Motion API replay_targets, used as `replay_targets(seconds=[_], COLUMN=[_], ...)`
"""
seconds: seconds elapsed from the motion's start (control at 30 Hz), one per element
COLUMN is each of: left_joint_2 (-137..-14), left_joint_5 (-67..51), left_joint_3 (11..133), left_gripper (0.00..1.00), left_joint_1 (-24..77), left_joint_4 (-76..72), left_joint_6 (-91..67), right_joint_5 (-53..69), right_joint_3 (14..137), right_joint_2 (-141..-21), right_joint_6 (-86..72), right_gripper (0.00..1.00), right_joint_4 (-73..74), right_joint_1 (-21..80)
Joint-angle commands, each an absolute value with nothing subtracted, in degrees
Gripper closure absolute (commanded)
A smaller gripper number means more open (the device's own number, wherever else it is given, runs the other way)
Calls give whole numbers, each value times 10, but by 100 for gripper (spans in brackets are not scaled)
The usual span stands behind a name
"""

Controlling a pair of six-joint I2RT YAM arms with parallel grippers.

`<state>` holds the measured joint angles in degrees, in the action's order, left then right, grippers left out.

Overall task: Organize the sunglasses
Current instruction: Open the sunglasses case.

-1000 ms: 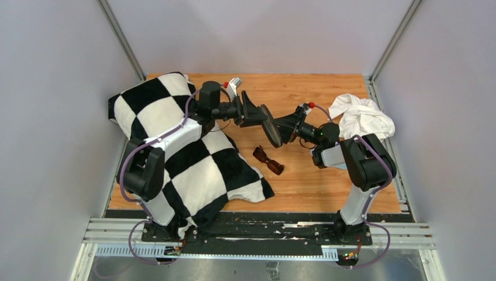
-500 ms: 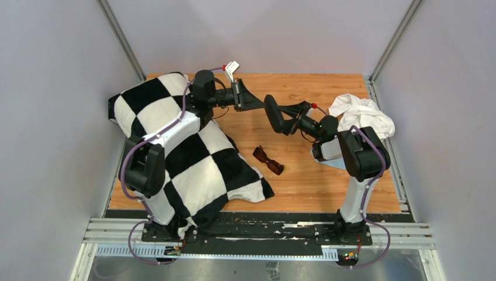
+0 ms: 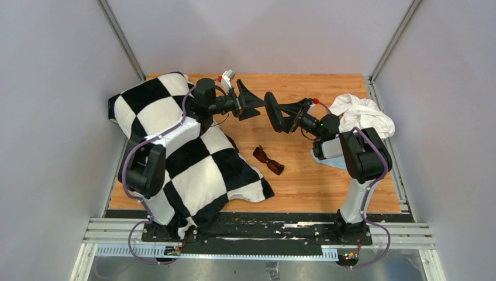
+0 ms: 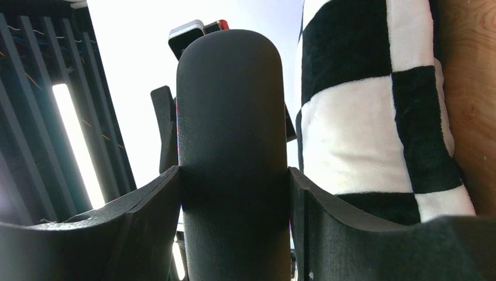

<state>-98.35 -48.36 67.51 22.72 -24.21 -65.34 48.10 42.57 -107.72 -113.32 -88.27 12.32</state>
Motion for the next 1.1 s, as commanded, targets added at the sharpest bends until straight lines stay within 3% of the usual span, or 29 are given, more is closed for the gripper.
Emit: replay_targets(seconds=[0.0,1.07], left_joint_2=[-946,-1027], left_joint_5=[-442,-430], left_joint_3=[668,677], left_gripper=[5,5], left_joint_1=[234,267], left_joint_4=[-254,-254], left_joint_6=[-680,-696], right_joint_5=[496,498], right_joint_3=[422,391], right_joint_2=[-1060,-1031], right_joint_6=[-1102,-1095], right_gripper=[73,73], right_joint_4=[-914,-914], right_joint_1=[117,118])
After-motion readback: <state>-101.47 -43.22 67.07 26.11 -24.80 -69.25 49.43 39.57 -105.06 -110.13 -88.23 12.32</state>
